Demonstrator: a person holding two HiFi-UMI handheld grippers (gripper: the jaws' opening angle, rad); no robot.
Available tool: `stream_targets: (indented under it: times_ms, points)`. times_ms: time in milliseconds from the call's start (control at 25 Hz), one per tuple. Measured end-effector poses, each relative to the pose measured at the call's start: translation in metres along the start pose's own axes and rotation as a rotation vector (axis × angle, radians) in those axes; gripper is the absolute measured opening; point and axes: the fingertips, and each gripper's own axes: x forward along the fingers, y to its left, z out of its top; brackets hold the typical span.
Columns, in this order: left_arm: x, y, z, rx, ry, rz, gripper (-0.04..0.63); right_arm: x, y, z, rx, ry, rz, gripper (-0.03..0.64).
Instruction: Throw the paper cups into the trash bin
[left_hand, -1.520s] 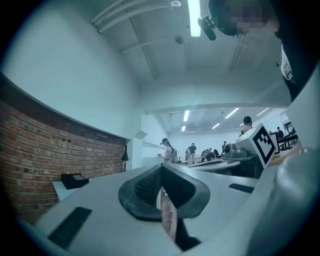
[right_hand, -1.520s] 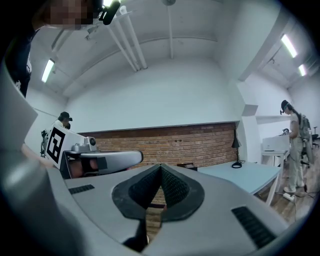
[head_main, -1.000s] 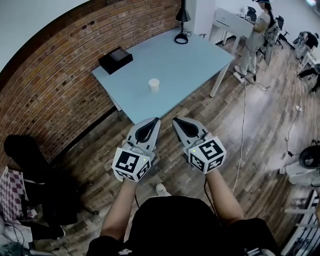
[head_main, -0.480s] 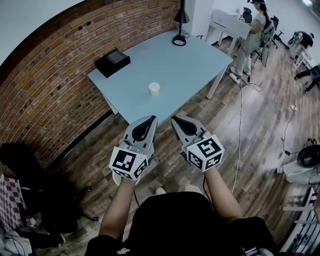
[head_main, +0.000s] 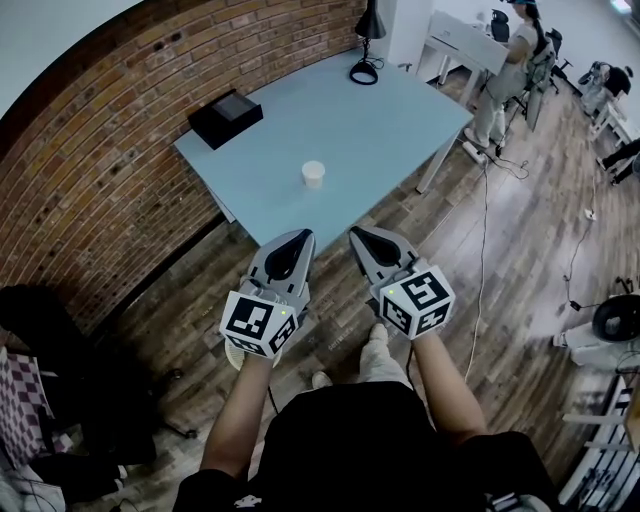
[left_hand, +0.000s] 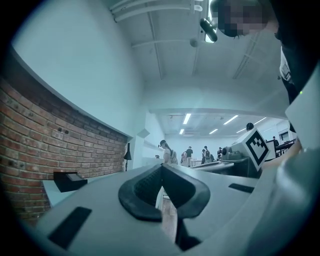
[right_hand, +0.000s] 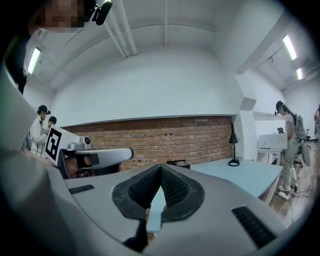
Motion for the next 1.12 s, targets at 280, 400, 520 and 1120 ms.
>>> stream_targets:
  times_ms: [280,400,520,1120]
  points:
    - [0.023,0.025,-0.016,-0.006,0.027,0.066,0.002,0.031,-0.021,-0.005,-0.002,0.015,0.045,0.005]
    - [0.039,0.032,-0.025,-0.007,0.037,0.097,0.002,0.044,-0.038,-0.005,-0.009,0.014,0.075,0.005]
    - [0.062,0.041,-0.031,-0.002,0.050,0.123,0.002,0.058,-0.062,-0.003,-0.011,0.011,0.097,0.005]
    - [0.163,0.100,-0.073,-0.010,0.161,0.236,0.002,0.130,-0.176,-0.002,0.029,0.052,0.184,0.005]
